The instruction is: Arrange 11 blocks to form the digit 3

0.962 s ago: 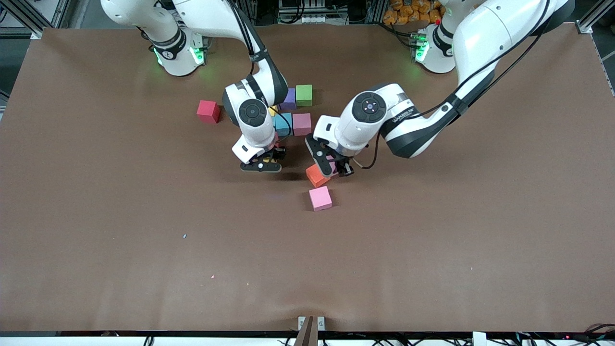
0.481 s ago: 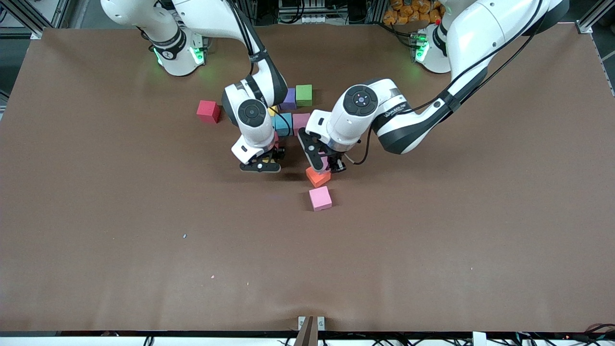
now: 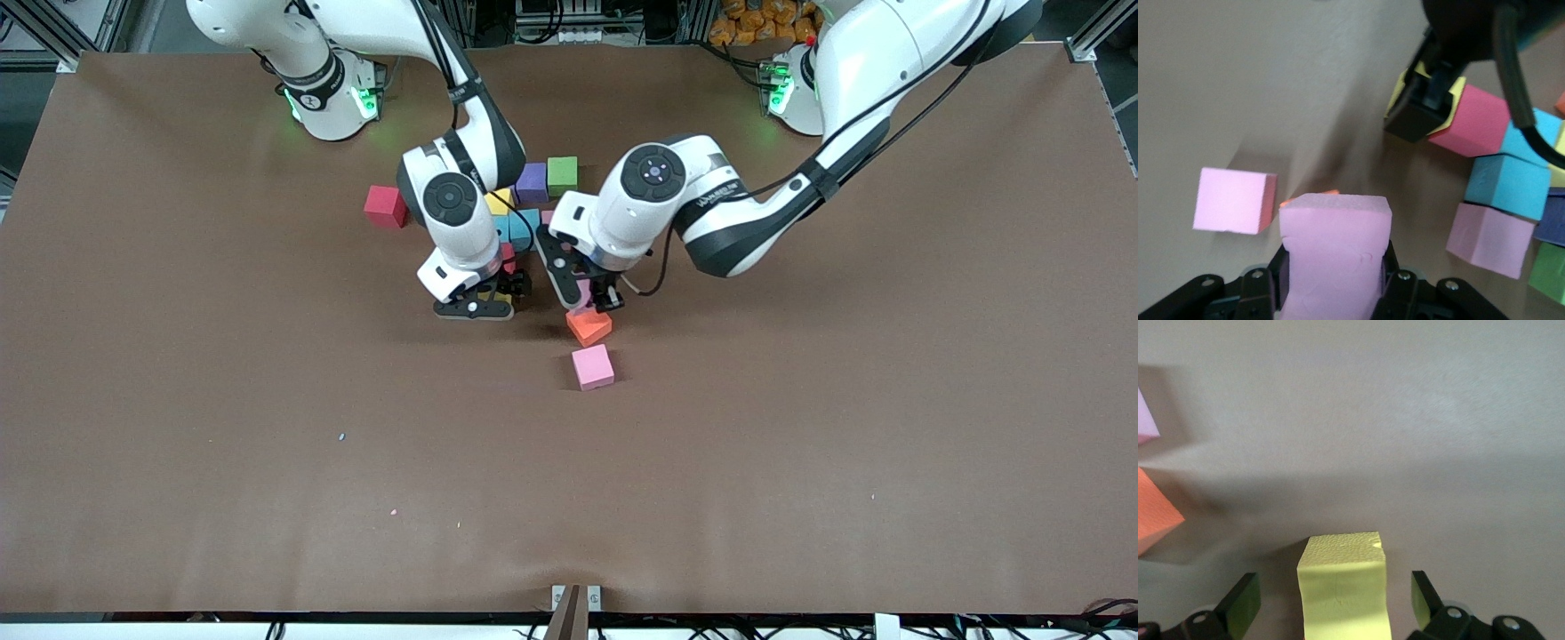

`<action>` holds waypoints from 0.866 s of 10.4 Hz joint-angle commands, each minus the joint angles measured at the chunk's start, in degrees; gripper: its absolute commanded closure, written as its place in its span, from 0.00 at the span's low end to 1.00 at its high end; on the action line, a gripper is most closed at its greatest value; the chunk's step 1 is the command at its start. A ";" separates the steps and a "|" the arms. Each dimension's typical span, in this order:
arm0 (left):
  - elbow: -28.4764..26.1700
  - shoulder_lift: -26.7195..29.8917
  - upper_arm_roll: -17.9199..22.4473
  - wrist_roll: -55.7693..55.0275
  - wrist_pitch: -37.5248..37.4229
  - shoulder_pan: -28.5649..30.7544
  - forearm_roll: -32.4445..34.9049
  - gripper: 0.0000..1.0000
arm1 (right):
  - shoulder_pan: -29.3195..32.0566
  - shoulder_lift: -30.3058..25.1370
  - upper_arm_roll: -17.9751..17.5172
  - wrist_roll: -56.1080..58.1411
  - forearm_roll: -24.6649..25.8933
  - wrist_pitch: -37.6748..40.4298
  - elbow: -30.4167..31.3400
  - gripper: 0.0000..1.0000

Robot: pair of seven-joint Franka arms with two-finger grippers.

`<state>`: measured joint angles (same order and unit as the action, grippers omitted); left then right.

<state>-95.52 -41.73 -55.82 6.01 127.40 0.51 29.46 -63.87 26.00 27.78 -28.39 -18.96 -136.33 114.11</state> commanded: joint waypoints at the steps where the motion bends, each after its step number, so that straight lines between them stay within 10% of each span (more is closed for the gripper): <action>1: 1.38 0.16 0.89 0.05 -1.01 -2.09 -1.33 1.00 | -0.38 -4.02 3.84 0.35 0.24 2.73 1.12 0.00; 4: 3.21 -1.68 1.93 -0.30 -0.75 -4.36 -1.42 1.00 | 0.32 -3.41 10.16 3.32 0.33 2.82 0.50 0.00; 9: 8.86 -5.37 13.10 6.71 0.91 -15.80 -1.95 1.00 | 10.59 -1.57 10.45 10.02 0.68 8.94 -7.03 0.00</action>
<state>-88.94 -44.95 -44.10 8.49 127.68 -13.77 28.77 -55.38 23.23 38.53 -18.72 -18.91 -131.78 111.72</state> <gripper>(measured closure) 0.458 0.000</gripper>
